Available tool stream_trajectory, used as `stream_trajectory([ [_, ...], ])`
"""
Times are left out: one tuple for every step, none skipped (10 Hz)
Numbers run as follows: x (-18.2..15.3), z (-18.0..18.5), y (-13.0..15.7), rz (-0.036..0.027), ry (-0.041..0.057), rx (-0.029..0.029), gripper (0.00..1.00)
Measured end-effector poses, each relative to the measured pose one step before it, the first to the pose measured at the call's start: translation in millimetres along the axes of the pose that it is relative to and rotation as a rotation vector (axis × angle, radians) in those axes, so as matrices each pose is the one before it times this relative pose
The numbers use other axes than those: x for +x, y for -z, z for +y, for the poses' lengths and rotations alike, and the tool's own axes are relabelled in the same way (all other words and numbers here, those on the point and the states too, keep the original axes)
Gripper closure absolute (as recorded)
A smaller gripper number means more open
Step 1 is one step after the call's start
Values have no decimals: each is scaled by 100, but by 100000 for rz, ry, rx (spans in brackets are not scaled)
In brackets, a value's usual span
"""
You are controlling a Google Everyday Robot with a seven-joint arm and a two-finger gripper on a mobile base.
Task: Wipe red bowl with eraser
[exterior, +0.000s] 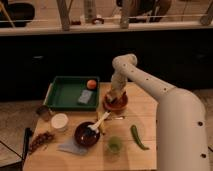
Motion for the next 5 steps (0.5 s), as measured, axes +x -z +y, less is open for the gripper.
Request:
stream_trajectory([
  [-609, 652, -217, -921, 1946, -854, 100],
  [-465, 650, -91, -784, 1407, -526, 100],
  [275, 717, 175, -8, -188, -152, 100],
  [599, 718, 308, 252, -982, 161, 100],
  [1440, 1296, 714, 992, -2290, 476, 100],
])
